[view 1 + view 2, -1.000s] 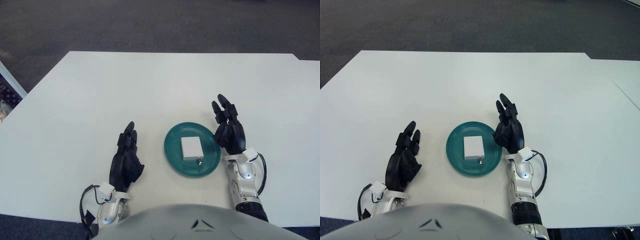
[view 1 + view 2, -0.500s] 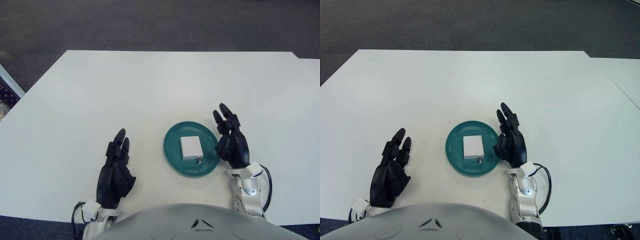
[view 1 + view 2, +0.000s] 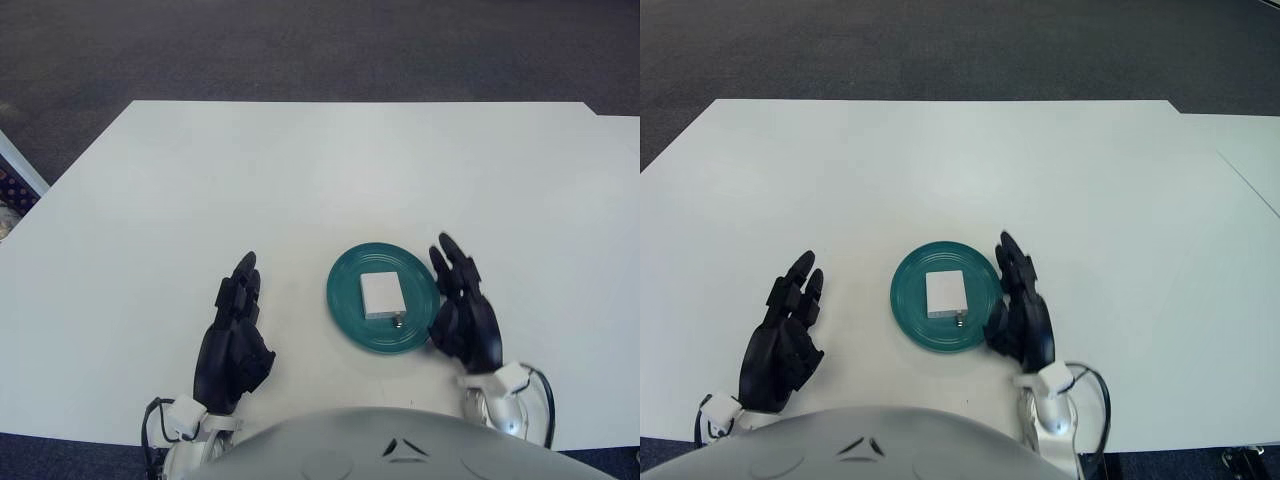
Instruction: Put the charger into the plate.
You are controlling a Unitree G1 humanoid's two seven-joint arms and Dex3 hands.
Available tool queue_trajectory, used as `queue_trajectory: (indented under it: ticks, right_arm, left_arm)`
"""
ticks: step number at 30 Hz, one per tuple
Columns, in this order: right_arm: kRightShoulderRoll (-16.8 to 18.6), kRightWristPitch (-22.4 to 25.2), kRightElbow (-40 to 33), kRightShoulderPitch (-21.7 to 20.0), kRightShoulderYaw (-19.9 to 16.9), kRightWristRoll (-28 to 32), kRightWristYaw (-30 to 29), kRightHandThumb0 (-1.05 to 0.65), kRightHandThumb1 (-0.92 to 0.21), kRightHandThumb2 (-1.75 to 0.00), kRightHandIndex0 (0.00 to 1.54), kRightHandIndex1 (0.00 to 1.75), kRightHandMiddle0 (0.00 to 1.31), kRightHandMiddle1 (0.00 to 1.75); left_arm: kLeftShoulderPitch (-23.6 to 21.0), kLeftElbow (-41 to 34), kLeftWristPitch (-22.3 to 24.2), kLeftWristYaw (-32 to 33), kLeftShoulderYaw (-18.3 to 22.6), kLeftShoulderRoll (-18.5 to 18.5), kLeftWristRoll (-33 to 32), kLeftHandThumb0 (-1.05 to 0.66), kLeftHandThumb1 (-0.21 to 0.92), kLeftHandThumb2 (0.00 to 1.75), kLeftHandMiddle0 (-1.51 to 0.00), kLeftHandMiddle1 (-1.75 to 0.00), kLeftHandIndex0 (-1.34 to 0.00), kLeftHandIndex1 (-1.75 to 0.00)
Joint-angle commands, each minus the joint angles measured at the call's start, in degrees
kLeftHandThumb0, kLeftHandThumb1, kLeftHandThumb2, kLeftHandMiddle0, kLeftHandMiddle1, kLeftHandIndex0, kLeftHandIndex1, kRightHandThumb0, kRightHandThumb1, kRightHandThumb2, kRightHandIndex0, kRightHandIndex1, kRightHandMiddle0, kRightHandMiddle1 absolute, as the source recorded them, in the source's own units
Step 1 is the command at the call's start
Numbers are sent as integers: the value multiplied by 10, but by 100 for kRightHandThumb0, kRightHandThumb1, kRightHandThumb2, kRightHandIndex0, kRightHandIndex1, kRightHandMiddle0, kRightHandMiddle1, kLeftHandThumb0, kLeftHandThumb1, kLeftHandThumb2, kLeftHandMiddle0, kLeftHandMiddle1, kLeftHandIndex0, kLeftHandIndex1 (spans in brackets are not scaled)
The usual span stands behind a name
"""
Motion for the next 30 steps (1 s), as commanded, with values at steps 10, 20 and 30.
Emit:
queue_trajectory:
  ticks: [10,20,30]
  right_arm:
    - [-24,56,60,-111,-36,-22,-38,-89,-92,-104,0,0,0,12]
    - [-29,154,79,-213,-48,3,-34,-87,-92,-105,0,0,0,11]
    - [-11,168,168,-263,-51,28,-26,-83,-92,-102,1,1,0,12]
  left_arm:
    - [-151,23,77,0,-11,28,43,-105,92,112,0,0,0,-17]
    - [-257,149,-6,-25,15,55,-7,-104,92,114,0,0,0,-16]
    - [-290,260,-78,-42,21,37,-50,-101,92,116,-2,-1,0,-18]
